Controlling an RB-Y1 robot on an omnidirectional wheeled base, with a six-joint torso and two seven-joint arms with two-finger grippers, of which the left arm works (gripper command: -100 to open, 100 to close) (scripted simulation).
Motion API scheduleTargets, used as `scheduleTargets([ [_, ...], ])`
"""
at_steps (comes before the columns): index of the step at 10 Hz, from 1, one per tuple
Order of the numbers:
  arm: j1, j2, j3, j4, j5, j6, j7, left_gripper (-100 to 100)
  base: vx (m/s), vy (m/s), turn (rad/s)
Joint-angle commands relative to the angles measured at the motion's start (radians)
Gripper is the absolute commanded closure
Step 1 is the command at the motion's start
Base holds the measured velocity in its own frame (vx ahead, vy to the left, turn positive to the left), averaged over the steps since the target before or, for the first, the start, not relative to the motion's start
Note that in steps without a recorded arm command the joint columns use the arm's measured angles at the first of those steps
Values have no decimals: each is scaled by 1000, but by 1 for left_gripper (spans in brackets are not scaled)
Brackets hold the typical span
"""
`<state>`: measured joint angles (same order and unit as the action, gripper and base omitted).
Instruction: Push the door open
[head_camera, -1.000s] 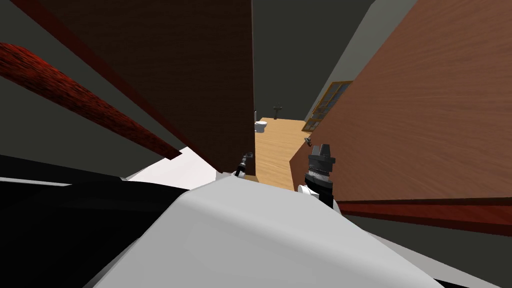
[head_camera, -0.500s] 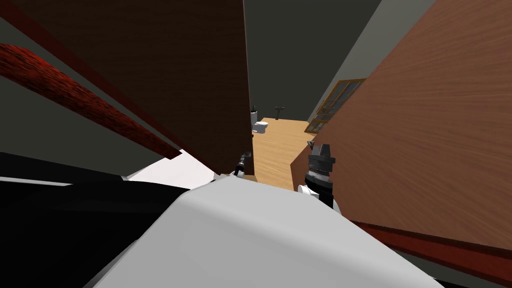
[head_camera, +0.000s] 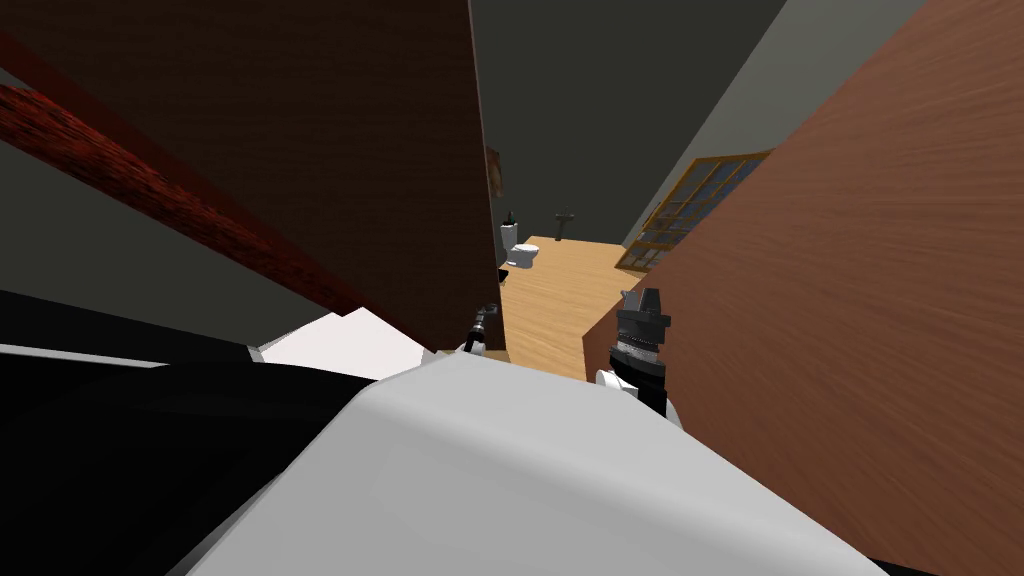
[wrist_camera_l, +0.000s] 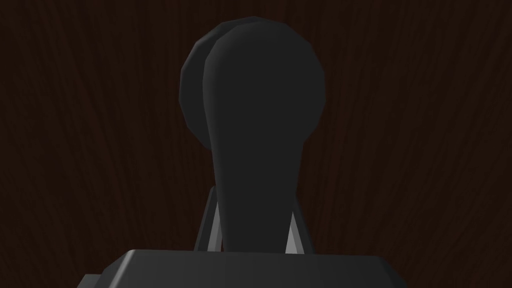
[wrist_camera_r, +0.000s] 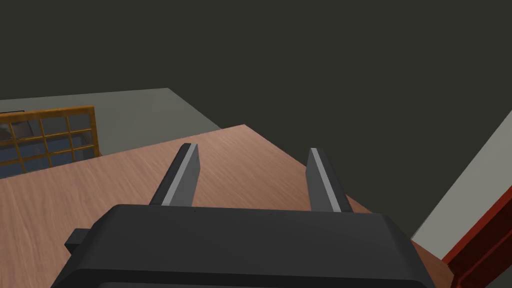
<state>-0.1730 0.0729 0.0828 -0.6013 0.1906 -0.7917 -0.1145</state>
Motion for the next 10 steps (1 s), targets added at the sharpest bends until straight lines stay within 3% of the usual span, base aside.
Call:
scheduleTargets([
  [1, -21, 12, 27, 25, 14, -21, -4, 100, 199, -60, 53],
  [9, -19, -13, 99, 26, 54, -25, -26, 100, 167, -76, 69],
  [10, -12, -5, 99, 29, 53, -23, -25, 100, 80, -17, 44],
])
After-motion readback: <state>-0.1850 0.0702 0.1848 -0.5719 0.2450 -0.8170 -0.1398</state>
